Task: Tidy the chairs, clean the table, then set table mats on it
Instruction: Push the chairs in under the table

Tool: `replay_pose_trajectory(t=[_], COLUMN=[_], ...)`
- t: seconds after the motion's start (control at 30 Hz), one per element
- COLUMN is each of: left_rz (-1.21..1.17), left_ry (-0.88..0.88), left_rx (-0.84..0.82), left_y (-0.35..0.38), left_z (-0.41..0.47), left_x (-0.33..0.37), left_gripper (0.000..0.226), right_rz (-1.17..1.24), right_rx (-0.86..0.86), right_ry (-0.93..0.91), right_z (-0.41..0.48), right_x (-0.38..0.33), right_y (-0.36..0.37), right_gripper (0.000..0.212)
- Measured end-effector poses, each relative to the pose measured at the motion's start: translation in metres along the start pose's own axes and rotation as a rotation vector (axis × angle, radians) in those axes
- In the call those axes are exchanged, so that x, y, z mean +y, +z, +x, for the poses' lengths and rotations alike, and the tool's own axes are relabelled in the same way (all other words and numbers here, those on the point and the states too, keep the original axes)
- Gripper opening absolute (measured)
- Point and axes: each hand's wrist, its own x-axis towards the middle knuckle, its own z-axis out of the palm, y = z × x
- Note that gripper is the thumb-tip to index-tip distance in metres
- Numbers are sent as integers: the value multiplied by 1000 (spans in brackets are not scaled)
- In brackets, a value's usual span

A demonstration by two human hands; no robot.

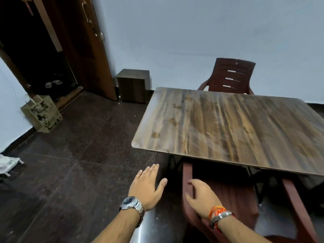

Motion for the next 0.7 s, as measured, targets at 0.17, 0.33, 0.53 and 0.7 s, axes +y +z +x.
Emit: replay_pose_trajectory(t=[0.17, 0.33, 0.53, 0.7], left_rz=[20, 44, 115, 117], left_ry=[24, 159, 372, 407], left_rx=[-58, -50, -133, -238], left_y=[-36, -66, -93, -116], left_z=[69, 184, 333, 450], left_x=[-80, -134, -200, -233], left_gripper=[96, 99, 84, 90], right_rz=[71, 136, 157, 200], right_rx=[70, 221, 319, 473], right_ry=[83, 205, 395, 434], right_z=[66, 176, 328, 434], right_x=[-51, -90, -137, -173], right_y=[29, 51, 73, 82], right_gripper=[58, 59, 58, 63])
